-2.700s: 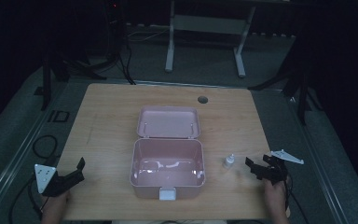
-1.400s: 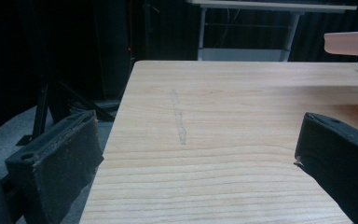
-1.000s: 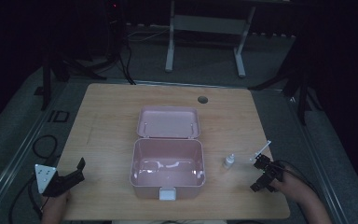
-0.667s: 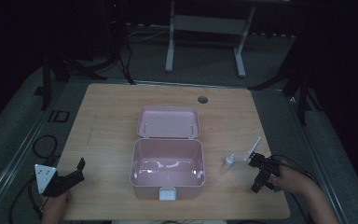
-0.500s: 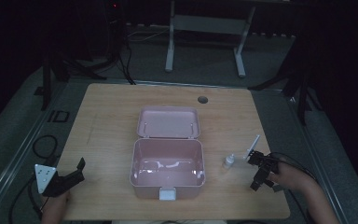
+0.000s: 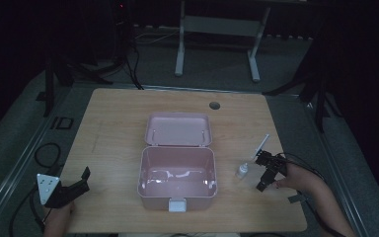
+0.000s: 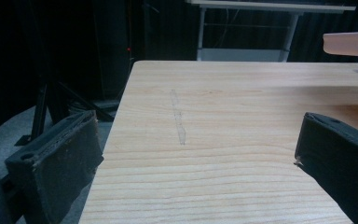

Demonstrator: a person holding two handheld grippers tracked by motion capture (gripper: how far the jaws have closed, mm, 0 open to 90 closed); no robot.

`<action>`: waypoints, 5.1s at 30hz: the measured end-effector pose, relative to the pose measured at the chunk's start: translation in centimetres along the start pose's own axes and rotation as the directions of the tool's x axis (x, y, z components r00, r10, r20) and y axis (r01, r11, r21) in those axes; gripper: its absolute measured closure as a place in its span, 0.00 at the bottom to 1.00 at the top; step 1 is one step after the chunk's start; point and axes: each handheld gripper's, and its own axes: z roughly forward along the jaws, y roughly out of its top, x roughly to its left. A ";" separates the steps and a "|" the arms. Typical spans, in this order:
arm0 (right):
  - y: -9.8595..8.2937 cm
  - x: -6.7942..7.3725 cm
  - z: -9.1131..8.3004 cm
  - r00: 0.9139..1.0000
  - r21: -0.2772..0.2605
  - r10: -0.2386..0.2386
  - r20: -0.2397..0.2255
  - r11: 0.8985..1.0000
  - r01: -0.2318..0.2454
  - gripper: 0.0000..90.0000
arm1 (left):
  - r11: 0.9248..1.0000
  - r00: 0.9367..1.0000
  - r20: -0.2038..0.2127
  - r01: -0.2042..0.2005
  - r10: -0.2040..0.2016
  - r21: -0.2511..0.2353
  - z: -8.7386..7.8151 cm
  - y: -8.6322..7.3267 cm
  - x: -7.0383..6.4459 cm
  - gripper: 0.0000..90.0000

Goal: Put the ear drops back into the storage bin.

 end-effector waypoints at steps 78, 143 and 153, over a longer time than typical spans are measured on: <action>5.3 3.2 0.1 0.872 0.016 -0.490 0.007 0.872 0.490 0.66 | 1.000 1.000 0.001 -0.009 0.009 0.002 0.0 0.0 -0.1 0.01; 4.9 10.1 -9.6 0.694 0.061 -0.711 0.112 0.702 0.709 0.66 | 1.000 1.000 0.000 -0.003 0.003 0.001 0.0 0.0 0.0 0.01; 5.8 11.1 -12.1 0.693 0.048 -0.707 0.141 0.704 0.709 0.66 | 1.000 1.000 0.001 -0.003 0.003 0.000 0.0 0.0 0.0 0.01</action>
